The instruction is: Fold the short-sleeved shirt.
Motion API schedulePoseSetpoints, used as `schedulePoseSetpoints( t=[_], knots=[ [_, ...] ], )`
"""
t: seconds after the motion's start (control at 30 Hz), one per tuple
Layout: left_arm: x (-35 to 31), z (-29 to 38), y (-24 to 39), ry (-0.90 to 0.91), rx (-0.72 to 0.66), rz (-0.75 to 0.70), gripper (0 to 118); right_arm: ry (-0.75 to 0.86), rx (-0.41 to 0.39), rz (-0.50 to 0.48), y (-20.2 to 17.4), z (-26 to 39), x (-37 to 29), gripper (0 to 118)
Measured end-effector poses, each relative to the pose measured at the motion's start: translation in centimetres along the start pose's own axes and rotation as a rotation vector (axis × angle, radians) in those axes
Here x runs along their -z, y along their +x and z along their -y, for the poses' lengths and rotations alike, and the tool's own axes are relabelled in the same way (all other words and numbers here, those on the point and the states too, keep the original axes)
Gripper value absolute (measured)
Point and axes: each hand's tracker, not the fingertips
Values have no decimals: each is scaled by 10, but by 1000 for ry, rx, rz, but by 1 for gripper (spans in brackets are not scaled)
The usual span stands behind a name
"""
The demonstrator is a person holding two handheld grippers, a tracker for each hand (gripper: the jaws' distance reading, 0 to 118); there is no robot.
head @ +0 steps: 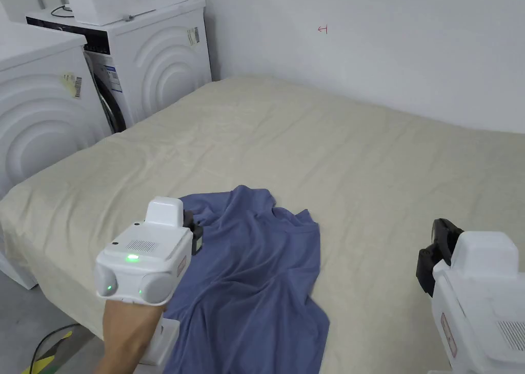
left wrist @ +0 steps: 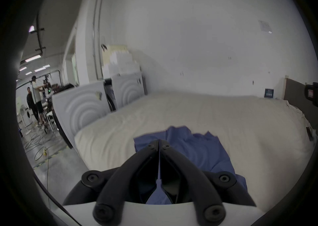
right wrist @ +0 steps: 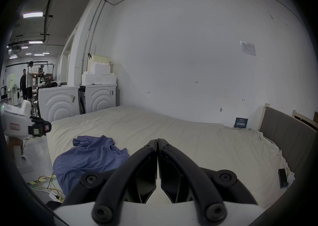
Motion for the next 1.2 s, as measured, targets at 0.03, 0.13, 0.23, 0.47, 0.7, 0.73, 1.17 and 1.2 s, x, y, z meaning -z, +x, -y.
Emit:
schedulePoseSetpoints(
  t=[0.03,0.13,0.23,0.47,0.7,0.73,1.17,1.2],
  knots=[
    [16,-1,3,-81,2,19,44,-6,-3,4,2,2,3,0],
    [55,5,12,-246,-18,57,99,-24,-8,18,9,7,11,0],
    [88,18,19,-351,-74,95,110,-47,-10,35,17,14,19,0],
    [144,60,35,-554,-12,119,109,-102,-14,74,36,31,27,0],
    [163,86,38,-610,-70,152,68,-139,-13,105,51,44,25,0],
    [162,84,38,-607,-66,139,57,-144,-13,108,53,46,24,0],
    [104,51,14,-428,-257,270,0,-124,15,138,77,39,-4,0],
    [98,46,12,-410,-274,294,0,-119,17,142,79,37,-7,0]
  ],
)
